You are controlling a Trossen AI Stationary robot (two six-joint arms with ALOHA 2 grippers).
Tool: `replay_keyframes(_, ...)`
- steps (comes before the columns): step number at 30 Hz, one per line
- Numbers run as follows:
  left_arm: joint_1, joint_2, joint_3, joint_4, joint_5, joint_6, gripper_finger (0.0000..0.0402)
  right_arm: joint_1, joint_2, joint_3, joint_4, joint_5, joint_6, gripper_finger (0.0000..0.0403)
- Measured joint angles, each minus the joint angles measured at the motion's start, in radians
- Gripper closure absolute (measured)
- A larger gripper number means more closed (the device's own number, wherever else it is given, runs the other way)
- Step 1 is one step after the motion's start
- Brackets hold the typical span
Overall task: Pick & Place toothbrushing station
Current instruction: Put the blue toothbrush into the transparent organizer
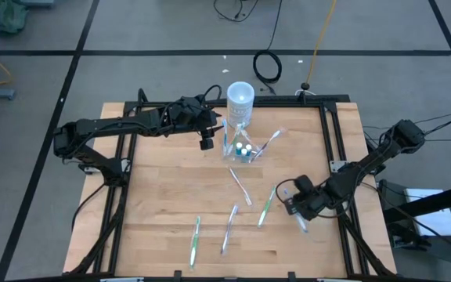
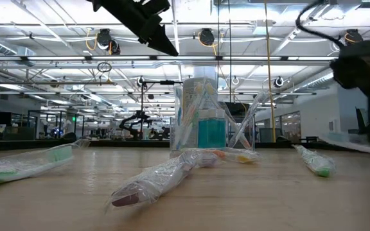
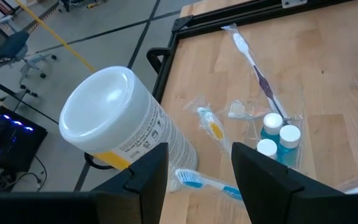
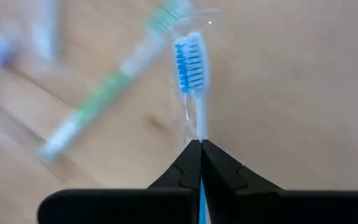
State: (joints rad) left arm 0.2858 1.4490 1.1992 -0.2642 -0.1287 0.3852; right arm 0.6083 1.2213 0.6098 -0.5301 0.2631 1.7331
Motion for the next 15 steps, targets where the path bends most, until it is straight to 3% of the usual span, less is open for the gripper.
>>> replay_keyframes(7, 0.000, 0.000, 0.000, 0.000, 0.001, 0.002, 0.0218, -0.056, 0.000, 0.001, 0.076, 0.282, -0.219, 0.0402)
replay_keyframes(15, 0.000, 0.000, 0.000, 0.000, 0.001, 0.001, 0.0218, -0.182, -0.001, 0.002, 0.439, 0.527, -0.768, 0.0402)
